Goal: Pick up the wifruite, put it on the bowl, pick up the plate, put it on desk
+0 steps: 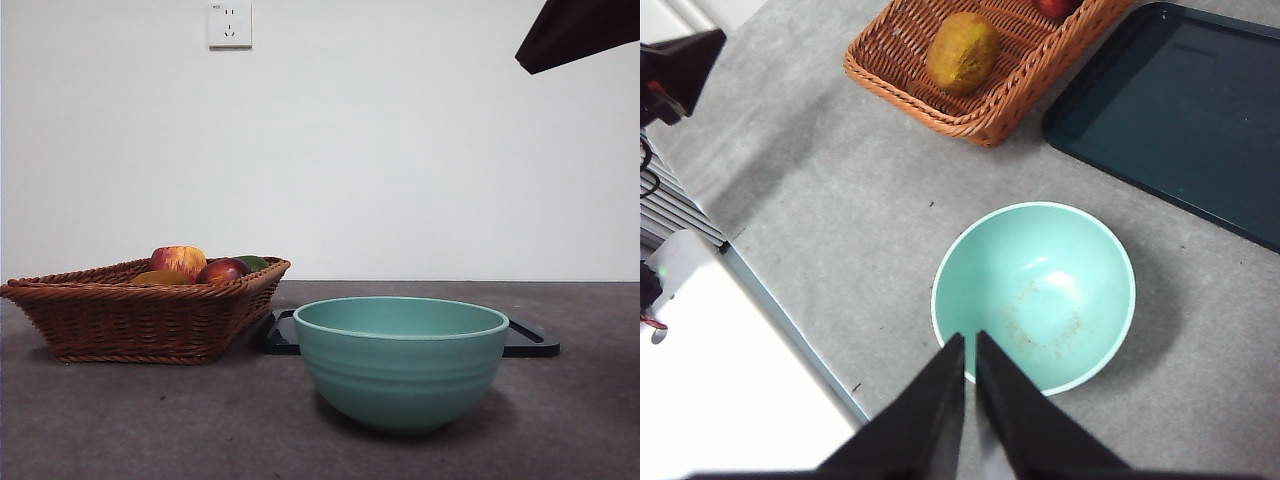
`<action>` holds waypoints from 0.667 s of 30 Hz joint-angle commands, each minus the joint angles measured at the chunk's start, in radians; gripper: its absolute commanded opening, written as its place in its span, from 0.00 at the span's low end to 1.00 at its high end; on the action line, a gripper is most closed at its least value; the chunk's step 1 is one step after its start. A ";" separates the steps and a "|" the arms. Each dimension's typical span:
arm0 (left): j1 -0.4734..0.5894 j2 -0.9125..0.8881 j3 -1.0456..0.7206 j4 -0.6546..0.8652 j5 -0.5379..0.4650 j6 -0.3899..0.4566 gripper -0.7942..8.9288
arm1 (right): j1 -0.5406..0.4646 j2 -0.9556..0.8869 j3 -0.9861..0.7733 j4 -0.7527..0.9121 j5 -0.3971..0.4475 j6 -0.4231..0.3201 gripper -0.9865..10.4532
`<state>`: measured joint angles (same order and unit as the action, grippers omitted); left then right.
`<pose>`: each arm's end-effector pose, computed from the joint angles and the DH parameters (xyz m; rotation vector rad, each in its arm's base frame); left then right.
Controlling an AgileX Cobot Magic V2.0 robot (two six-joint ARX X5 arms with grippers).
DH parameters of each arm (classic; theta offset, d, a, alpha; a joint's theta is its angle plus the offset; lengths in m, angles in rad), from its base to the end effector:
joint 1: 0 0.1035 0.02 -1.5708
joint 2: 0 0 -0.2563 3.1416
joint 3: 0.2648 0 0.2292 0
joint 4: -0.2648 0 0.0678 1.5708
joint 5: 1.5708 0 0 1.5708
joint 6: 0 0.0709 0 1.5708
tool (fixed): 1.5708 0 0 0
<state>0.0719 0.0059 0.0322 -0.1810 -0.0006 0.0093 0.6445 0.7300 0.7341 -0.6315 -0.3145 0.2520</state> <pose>0.1200 0.0087 0.1494 0.0038 0.1550 0.0716 0.1143 0.1133 0.2559 0.1178 0.7540 0.8384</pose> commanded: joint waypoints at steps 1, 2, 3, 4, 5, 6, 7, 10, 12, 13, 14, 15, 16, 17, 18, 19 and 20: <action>0.003 -0.003 -0.021 0.000 -0.002 -0.002 0.09 | 0.008 0.006 0.014 0.010 0.000 0.002 0.09; 0.003 -0.003 -0.021 -0.006 -0.002 -0.002 0.09 | 0.008 0.006 0.014 0.010 0.000 0.002 0.10; 0.003 -0.003 -0.021 -0.010 -0.002 -0.002 0.09 | 0.008 0.006 0.014 0.010 0.000 0.002 0.09; 0.003 -0.003 -0.021 -0.009 -0.002 -0.002 0.09 | 0.008 0.006 0.014 0.010 0.000 0.002 0.09; 0.003 -0.003 -0.021 -0.009 -0.002 -0.002 0.09 | 0.008 0.006 0.014 0.010 0.000 0.002 0.10; 0.003 -0.003 -0.021 -0.009 -0.002 -0.002 0.09 | 0.008 0.006 0.014 0.010 0.000 0.002 0.10; 0.003 -0.003 -0.021 -0.009 -0.002 -0.002 0.09 | 0.008 0.006 0.014 0.010 0.000 0.002 0.09; 0.003 -0.003 -0.021 -0.009 -0.002 -0.002 0.09 | 0.008 0.006 0.014 0.010 0.000 0.002 0.10; 0.003 -0.003 -0.021 -0.009 -0.002 -0.002 0.09 | 0.008 0.006 0.014 0.010 0.000 0.002 0.09; 0.003 -0.003 -0.021 -0.009 -0.002 -0.002 0.09 | 0.008 0.006 0.014 0.010 0.000 0.002 0.10; 0.003 -0.003 -0.021 -0.009 -0.002 -0.002 0.09 | 0.008 0.006 0.014 0.010 0.000 0.002 0.10; 0.003 -0.003 -0.021 -0.009 -0.002 -0.002 0.09 | 0.008 0.006 0.014 0.010 0.000 0.002 0.10; 0.003 -0.003 -0.021 -0.009 -0.002 -0.002 0.09 | 0.008 0.006 0.014 0.010 0.000 0.002 0.10; 0.003 -0.003 -0.020 -0.009 -0.002 -0.002 0.09 | 0.008 0.006 0.014 0.010 0.000 0.002 0.09; 0.003 -0.003 -0.020 -0.009 -0.002 -0.002 0.09 | 0.008 0.006 0.014 0.010 0.000 0.002 0.10; 0.003 -0.003 -0.021 -0.009 -0.002 -0.002 0.09 | 0.008 0.006 0.014 0.010 0.000 0.002 0.10; 0.003 -0.003 -0.020 -0.009 -0.001 -0.002 0.09 | 0.008 0.006 0.014 0.010 0.000 0.002 0.10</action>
<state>0.0719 0.0059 0.0322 -0.1822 -0.0010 0.0093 0.6445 0.7300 0.7341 -0.6315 -0.3145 0.2520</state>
